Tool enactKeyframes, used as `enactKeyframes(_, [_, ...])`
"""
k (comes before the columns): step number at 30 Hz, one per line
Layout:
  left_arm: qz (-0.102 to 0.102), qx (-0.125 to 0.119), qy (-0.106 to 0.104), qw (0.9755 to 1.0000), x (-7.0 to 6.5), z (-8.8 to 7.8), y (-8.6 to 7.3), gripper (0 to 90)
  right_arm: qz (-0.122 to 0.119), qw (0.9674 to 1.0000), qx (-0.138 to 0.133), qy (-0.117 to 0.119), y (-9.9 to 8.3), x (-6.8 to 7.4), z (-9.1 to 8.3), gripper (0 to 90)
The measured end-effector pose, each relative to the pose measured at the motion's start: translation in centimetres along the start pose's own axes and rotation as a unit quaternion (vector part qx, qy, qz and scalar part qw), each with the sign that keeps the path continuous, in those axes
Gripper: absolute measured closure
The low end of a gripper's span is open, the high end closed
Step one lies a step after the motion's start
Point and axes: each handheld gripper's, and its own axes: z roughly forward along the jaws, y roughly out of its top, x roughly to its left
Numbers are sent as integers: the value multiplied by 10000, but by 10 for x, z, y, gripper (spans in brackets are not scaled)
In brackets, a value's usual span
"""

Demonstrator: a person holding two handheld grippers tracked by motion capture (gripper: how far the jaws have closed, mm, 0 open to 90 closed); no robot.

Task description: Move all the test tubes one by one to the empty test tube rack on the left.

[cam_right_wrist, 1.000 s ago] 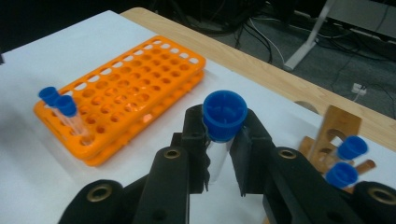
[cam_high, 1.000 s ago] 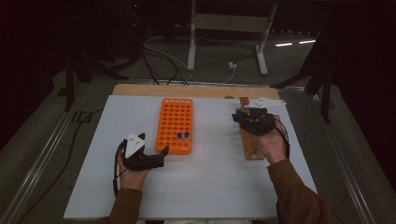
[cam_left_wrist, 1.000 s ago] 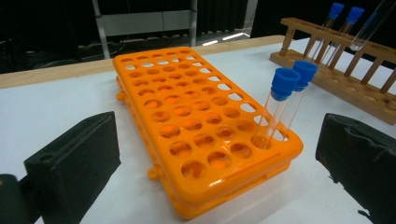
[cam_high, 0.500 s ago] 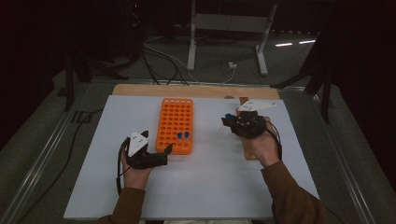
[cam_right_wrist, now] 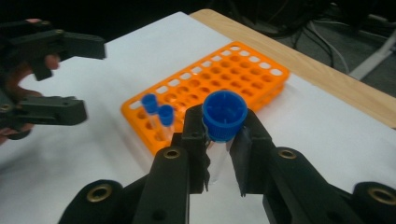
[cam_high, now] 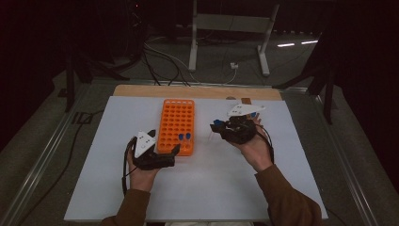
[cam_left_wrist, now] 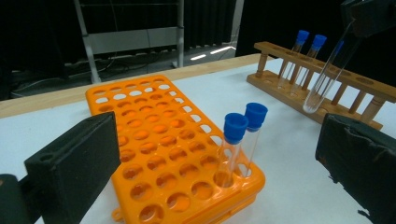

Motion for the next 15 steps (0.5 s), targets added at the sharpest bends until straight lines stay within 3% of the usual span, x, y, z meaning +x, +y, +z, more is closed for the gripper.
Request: enactKeyframes(15, [334, 58, -206, 9992, -24, 6, 9, 22, -165, 9989, 72, 428, 7, 26, 14, 767])
